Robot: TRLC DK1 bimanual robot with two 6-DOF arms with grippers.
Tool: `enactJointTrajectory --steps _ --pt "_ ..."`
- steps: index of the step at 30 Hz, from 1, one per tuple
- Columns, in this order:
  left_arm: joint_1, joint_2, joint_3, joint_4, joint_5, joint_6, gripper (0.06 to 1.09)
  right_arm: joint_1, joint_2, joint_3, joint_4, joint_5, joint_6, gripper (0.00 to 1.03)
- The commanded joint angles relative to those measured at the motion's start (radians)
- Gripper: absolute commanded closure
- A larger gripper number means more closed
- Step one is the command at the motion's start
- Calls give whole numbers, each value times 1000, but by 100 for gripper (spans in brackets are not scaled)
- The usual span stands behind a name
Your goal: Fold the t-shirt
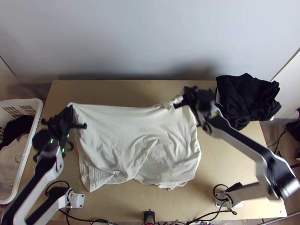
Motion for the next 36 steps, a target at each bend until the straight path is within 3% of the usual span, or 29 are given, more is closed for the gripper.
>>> enactJointTrajectory --steps 1,14,23,30,36 --pt "65 385 195 115 14 -40 105 -43 313 265 26 -13 -24 100" --pt "126 880 646 143 4 -81 105 -133 604 636 35 18 -30 100" --pt "161 1053 795 144 -13 -69 105 -144 695 787 34 26 -70 100" --pt "175 1058 795 143 -26 -53 105 -123 664 751 32 61 -68 100" --pt "163 963 657 143 -13 31 105 -61 517 535 35 63 -65 100"
